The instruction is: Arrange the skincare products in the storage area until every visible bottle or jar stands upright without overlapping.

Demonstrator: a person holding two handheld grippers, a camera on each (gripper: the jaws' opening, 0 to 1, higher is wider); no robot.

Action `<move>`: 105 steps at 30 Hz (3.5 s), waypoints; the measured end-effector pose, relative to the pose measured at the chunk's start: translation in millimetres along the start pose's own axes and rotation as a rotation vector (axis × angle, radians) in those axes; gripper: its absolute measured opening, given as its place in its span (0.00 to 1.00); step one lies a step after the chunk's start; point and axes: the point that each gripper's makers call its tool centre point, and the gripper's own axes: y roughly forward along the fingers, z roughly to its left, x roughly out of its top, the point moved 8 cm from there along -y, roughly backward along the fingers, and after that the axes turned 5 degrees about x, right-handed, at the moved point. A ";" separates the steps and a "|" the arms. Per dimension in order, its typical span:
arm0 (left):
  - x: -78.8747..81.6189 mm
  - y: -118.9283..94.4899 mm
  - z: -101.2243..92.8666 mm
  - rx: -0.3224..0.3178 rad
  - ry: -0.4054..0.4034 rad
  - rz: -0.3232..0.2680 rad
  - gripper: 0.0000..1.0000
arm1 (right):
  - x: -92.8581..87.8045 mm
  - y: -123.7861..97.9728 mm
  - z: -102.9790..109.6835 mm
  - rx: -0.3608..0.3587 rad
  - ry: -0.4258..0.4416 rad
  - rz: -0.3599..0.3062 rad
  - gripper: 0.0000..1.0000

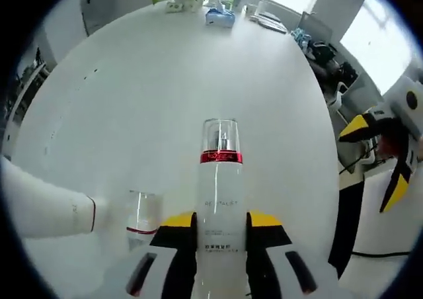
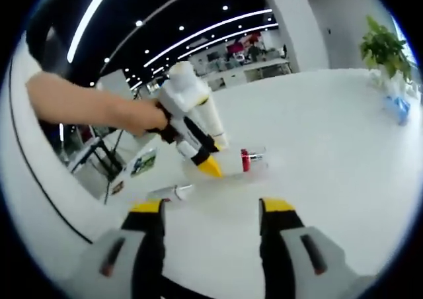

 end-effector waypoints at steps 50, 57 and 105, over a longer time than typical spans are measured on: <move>-47.3 -41.3 -87.6 -0.064 -0.136 -0.405 0.27 | 38.2 70.4 -0.6 0.215 0.463 -0.051 0.30; -56.2 -49.9 -83.3 -0.055 -0.168 -0.470 0.28 | 49.8 77.9 19.1 0.268 0.250 -0.008 0.30; -142.0 -87.8 -74.5 0.002 -0.482 -0.564 0.39 | 41.1 110.4 31.9 0.566 -0.628 0.177 0.29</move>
